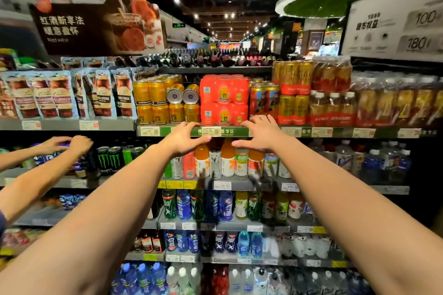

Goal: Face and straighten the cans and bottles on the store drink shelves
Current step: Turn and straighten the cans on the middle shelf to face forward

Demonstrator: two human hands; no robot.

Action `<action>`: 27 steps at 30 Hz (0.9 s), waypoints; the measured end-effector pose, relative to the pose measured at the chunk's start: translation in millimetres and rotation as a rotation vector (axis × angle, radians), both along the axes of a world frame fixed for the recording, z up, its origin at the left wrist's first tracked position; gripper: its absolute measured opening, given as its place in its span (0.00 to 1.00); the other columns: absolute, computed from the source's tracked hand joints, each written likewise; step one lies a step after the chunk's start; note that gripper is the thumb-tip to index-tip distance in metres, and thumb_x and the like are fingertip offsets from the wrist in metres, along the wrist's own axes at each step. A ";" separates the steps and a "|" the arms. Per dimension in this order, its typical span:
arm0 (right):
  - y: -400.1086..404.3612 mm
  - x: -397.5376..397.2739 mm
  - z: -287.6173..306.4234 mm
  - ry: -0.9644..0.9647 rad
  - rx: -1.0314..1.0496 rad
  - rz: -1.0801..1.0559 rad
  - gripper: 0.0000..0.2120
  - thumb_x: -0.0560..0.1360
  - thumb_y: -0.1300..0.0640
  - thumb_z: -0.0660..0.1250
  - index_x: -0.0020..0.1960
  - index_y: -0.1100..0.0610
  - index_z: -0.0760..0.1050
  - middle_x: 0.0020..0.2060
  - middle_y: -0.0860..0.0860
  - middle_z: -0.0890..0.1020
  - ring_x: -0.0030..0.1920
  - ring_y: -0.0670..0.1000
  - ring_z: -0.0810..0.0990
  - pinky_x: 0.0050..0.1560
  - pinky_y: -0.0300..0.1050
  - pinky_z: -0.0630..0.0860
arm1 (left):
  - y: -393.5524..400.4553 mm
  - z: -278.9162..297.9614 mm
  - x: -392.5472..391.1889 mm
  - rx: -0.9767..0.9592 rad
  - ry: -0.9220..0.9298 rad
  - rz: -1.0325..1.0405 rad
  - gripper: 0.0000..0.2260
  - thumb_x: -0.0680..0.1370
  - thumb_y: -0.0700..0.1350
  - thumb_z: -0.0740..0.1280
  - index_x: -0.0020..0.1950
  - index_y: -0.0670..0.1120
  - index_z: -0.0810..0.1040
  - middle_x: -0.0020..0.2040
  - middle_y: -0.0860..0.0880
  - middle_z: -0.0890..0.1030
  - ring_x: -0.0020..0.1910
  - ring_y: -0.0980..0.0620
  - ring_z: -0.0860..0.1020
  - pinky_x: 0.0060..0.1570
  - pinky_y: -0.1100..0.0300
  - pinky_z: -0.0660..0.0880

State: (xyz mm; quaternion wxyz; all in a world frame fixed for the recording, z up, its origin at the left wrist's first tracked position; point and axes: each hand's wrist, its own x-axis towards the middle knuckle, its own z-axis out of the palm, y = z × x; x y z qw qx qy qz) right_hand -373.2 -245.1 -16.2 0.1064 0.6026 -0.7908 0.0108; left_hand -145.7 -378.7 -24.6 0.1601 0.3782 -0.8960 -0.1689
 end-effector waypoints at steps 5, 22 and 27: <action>-36.7 -24.4 -18.8 -0.005 0.008 0.028 0.47 0.68 0.20 0.49 0.78 0.48 0.59 0.76 0.56 0.63 0.77 0.59 0.56 0.77 0.62 0.49 | -33.8 -20.0 -30.9 0.010 0.005 -0.033 0.37 0.74 0.70 0.64 0.76 0.50 0.65 0.73 0.44 0.68 0.72 0.43 0.69 0.71 0.47 0.67; -140.5 34.8 -126.4 -0.330 -0.242 0.009 0.53 0.62 0.16 0.44 0.73 0.49 0.68 0.70 0.52 0.72 0.72 0.54 0.65 0.74 0.53 0.60 | -136.2 -130.3 -13.6 0.232 0.310 -0.240 0.38 0.69 0.72 0.63 0.72 0.49 0.71 0.63 0.49 0.73 0.58 0.50 0.78 0.64 0.49 0.74; -170.3 67.9 -159.5 -0.438 -0.282 -0.029 0.44 0.67 0.23 0.55 0.73 0.50 0.67 0.69 0.50 0.72 0.71 0.54 0.65 0.72 0.51 0.60 | -164.3 -166.9 24.2 0.235 0.385 -0.187 0.28 0.77 0.61 0.67 0.74 0.52 0.69 0.70 0.51 0.72 0.67 0.57 0.69 0.68 0.59 0.65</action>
